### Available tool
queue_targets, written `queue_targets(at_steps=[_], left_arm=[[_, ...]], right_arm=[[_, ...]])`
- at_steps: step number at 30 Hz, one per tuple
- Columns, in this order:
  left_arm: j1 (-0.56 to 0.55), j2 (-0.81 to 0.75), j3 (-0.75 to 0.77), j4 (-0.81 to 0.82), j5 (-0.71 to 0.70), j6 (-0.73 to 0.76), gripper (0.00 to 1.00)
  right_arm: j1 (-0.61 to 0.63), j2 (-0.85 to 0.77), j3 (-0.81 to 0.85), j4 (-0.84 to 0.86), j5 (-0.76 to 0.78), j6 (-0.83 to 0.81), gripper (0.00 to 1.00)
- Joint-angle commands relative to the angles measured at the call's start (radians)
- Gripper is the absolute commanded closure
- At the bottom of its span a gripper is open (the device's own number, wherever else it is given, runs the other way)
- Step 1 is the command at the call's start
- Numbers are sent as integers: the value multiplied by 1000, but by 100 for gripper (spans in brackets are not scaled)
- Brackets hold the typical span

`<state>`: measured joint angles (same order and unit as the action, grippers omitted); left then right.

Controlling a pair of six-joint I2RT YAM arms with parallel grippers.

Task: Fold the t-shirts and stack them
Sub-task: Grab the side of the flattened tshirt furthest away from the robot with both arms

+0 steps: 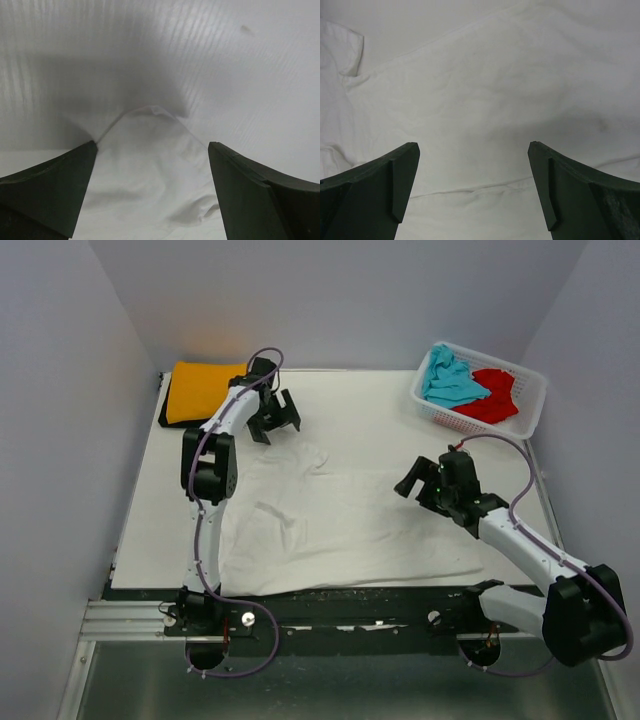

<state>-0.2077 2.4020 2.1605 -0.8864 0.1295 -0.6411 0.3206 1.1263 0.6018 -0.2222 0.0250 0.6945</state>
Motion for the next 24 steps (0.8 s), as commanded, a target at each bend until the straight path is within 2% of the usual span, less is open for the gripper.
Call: queue_targets(at_steps=[1, 7, 16, 24], left_arm=[[22, -84, -141, 72, 49, -77, 1], [27, -121, -217, 89, 51, -83, 2], [18, -122, -223, 53, 54, -95, 1], [-11, -120, -226, 35, 75, -71, 2]], right_arm=[[-2, 8, 26, 24, 23, -16, 0], [-2, 30, 43, 72, 90, -39, 0], [-2, 174, 105, 122, -6, -4, 0], [-2, 186, 98, 126, 1, -2, 0]])
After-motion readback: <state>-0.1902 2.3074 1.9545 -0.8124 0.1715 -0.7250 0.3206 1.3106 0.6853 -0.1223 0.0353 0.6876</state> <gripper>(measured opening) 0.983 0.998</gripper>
